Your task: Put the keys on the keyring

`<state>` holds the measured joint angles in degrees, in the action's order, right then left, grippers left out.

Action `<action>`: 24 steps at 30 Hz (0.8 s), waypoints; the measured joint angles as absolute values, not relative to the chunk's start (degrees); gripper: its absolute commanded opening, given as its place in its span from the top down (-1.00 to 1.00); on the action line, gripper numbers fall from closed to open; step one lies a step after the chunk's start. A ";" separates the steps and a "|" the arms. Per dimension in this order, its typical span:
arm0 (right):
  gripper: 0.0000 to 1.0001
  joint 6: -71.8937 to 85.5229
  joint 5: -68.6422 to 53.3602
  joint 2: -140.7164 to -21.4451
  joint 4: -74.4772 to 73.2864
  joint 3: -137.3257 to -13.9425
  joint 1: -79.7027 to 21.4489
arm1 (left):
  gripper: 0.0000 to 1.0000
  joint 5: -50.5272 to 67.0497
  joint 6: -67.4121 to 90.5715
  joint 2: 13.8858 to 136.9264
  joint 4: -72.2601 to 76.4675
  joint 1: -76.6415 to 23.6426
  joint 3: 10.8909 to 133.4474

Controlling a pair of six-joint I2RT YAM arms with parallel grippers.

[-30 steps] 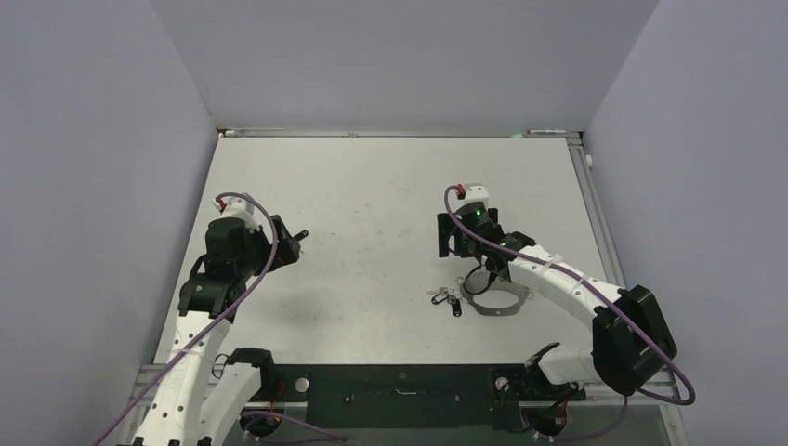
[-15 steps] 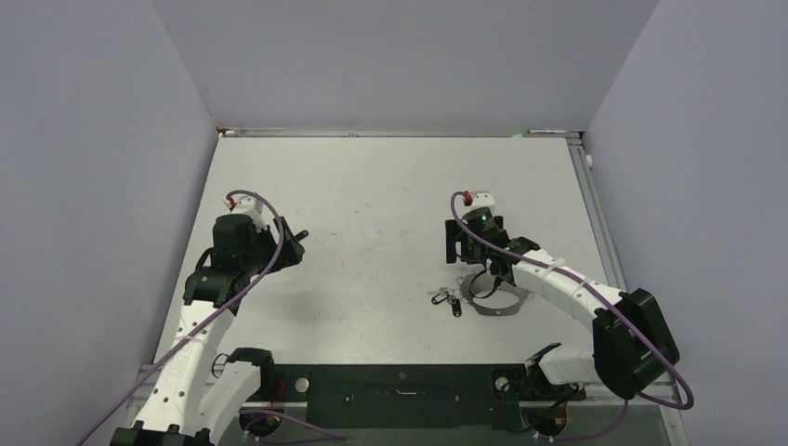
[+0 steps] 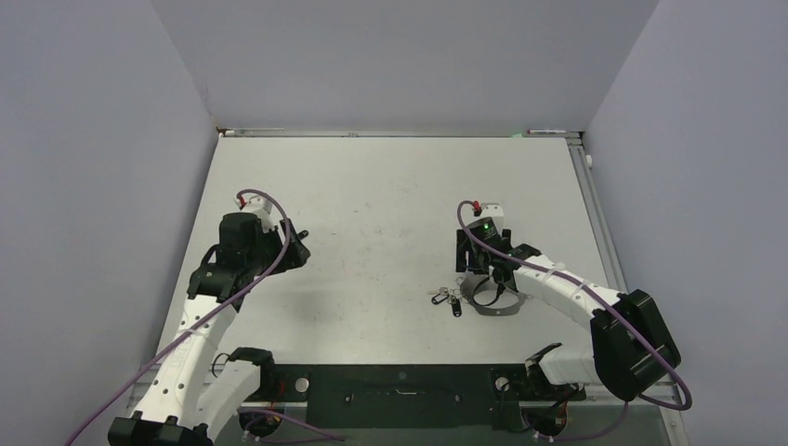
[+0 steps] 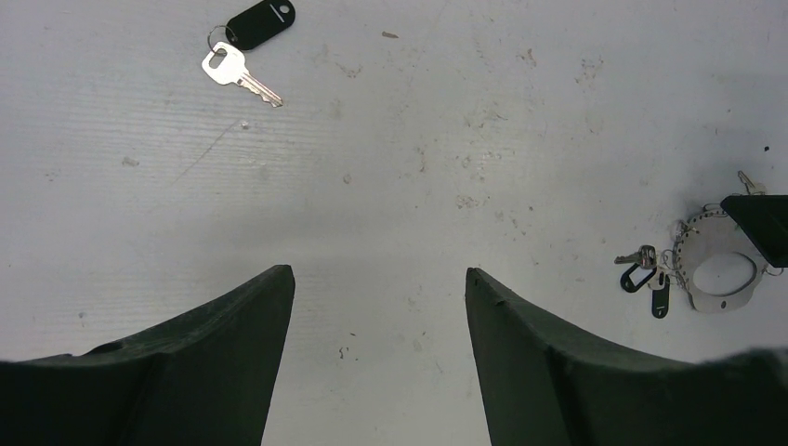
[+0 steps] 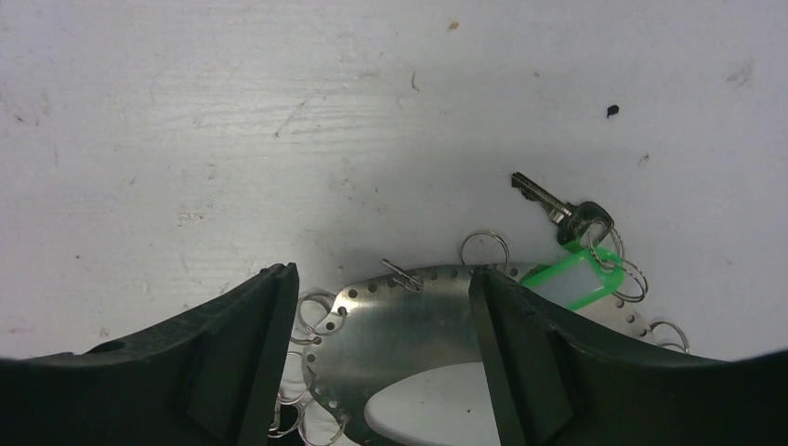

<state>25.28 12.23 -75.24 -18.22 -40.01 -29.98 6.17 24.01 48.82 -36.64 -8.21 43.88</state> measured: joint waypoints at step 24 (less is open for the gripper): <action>0.13 28.45 12.40 -76.14 -14.39 -35.05 -28.47 | -0.28 7.62 23.29 50.13 -36.64 -9.78 43.88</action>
<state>28.45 12.40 -76.14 -14.39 -35.05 -28.47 7.62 23.29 50.13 -36.64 -9.78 43.88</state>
